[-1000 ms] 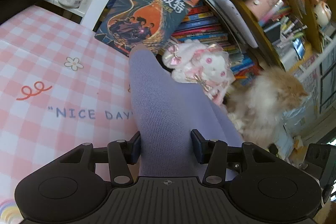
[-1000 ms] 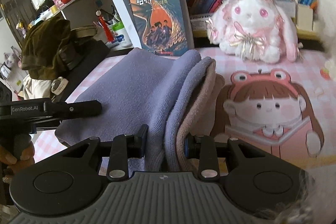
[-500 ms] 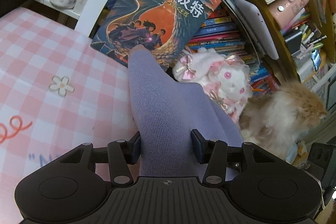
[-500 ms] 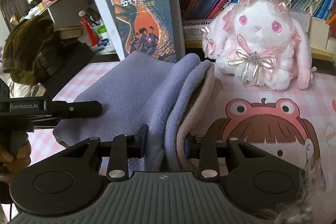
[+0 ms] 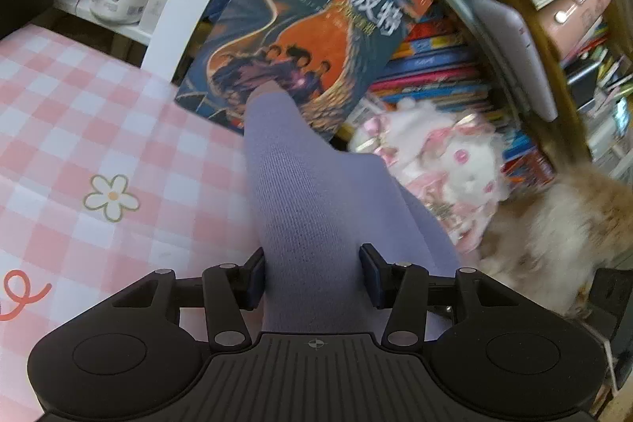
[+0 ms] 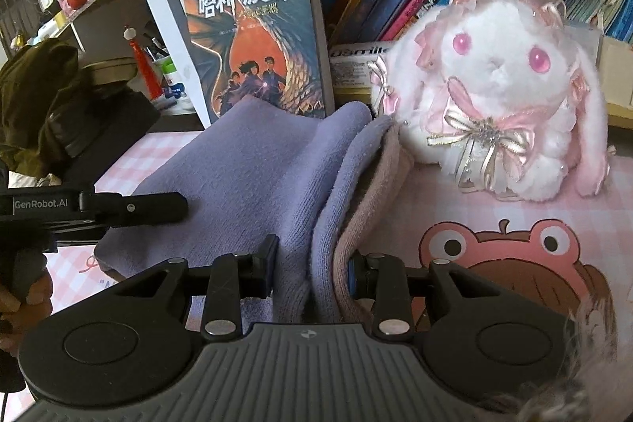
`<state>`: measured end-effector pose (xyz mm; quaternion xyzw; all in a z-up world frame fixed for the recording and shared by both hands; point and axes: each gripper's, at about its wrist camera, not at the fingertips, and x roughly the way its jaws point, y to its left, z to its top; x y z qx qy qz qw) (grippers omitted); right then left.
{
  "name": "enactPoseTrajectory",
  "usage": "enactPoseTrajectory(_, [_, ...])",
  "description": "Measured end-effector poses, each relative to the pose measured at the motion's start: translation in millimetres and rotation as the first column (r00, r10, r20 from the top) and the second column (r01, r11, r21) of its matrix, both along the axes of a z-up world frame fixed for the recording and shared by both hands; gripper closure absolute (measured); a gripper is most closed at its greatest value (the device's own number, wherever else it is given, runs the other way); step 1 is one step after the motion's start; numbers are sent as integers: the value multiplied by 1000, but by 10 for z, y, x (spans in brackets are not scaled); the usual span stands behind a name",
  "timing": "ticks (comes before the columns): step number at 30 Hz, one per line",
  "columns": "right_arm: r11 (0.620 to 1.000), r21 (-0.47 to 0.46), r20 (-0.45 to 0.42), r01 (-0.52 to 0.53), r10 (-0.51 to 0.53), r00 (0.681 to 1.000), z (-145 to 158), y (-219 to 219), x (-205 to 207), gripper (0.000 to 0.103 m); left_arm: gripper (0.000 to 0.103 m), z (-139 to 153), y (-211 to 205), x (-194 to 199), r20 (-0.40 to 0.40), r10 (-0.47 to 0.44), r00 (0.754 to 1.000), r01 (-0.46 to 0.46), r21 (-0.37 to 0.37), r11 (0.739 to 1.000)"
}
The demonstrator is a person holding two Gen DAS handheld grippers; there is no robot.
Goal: Fold clothes
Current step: 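Lay the folded sweater down and open both tools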
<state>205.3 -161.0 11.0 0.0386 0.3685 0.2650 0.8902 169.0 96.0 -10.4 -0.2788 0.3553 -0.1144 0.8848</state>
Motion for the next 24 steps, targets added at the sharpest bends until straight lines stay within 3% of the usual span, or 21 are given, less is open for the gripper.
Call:
enactPoseTrajectory(4, [999,14,-36,48,-48,998,-133,-5,44,68,52,-112,-23,-20,-23,17,1000,-16,27,1000])
enactPoseTrajectory(8, [996,24,-45,84,-83,996,-173,-35,40,58,48,-124,-22,-60,-18,34,999,-33,47,998])
enactPoseTrajectory(10, [995,9,-34,101,-101,994,-154,-39,17,47,45,-90,-26,-87,-8,49,999,-48,75,996])
enactPoseTrajectory(12, [990,-13,-18,138,-139,990,-126,-53,-12,28,38,-38,-31,-140,22,77,997,-79,116,990])
enactPoseTrajectory(14, [984,-31,-5,177,-177,984,-100,-73,-44,19,32,21,-34,-221,48,121,991,-128,161,979])
enactPoseTrajectory(21, [949,-48,85,311,-306,948,26,-191,-334,9,16,218,-173,-572,154,213,965,-253,331,909])
enactPoseTrajectory(24, [942,-79,129,327,-315,940,53,-190,-502,6,9,228,-253,-710,156,192,969,-235,337,912])
